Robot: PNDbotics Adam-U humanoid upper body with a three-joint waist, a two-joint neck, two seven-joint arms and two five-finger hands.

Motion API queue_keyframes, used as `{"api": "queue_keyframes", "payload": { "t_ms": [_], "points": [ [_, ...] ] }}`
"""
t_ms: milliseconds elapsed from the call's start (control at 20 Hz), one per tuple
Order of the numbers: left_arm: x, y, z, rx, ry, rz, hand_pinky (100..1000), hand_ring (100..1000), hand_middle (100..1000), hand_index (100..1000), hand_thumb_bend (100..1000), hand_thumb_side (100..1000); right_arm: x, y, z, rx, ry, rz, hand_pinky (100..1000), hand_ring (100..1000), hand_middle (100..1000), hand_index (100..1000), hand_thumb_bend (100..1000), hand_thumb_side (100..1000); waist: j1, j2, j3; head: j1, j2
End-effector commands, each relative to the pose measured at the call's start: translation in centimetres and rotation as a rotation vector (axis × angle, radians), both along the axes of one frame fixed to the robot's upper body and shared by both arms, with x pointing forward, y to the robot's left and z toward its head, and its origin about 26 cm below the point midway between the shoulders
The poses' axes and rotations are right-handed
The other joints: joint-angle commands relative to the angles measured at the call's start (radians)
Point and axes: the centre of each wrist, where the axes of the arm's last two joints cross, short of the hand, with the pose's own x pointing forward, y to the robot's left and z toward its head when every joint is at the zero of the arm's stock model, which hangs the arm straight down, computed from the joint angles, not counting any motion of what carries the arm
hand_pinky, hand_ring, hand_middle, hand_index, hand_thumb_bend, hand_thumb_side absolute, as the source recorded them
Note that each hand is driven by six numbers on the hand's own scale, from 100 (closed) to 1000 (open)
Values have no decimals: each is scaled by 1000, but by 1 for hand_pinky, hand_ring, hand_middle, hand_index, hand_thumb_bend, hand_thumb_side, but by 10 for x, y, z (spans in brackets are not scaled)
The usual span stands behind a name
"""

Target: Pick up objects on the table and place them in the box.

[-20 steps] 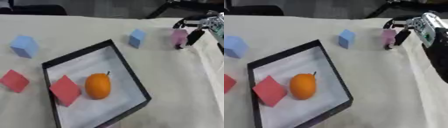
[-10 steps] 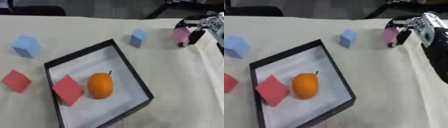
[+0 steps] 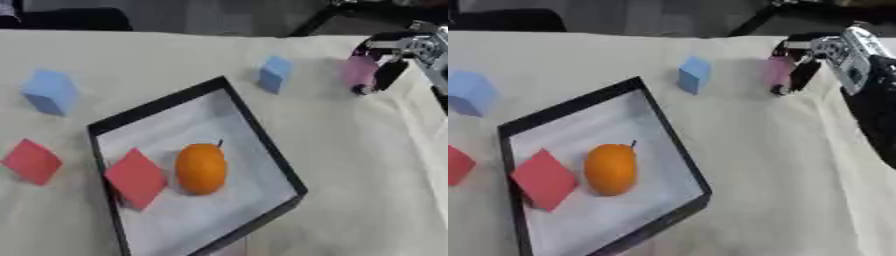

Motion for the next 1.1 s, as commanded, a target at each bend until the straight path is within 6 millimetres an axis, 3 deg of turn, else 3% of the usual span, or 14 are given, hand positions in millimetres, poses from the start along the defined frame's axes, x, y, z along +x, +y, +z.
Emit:
{"api": "queue_keyframes", "payload": {
  "t_ms": [50,250,600,1100],
  "points": [
    [-3,4,7,31,-19,8,922,850,851,894,509,791,-4,5,26,-7,-81,11,854,719,472,603,188,100,-10,-38,-5,3,10],
    [-5,8,3,34,-2,22,923,850,851,894,509,790,-10,31,52,-34,-159,110,843,705,472,603,202,100,-7,-62,-27,17,39],
    [-8,13,-5,37,24,39,923,850,852,895,511,786,-45,113,91,-76,-237,356,822,679,496,629,223,100,0,-106,-67,38,86],
    [-7,15,-10,15,32,32,922,849,851,895,508,781,-83,254,93,-131,-98,661,805,662,505,640,248,100,5,-167,-82,30,121]
  ]
}}
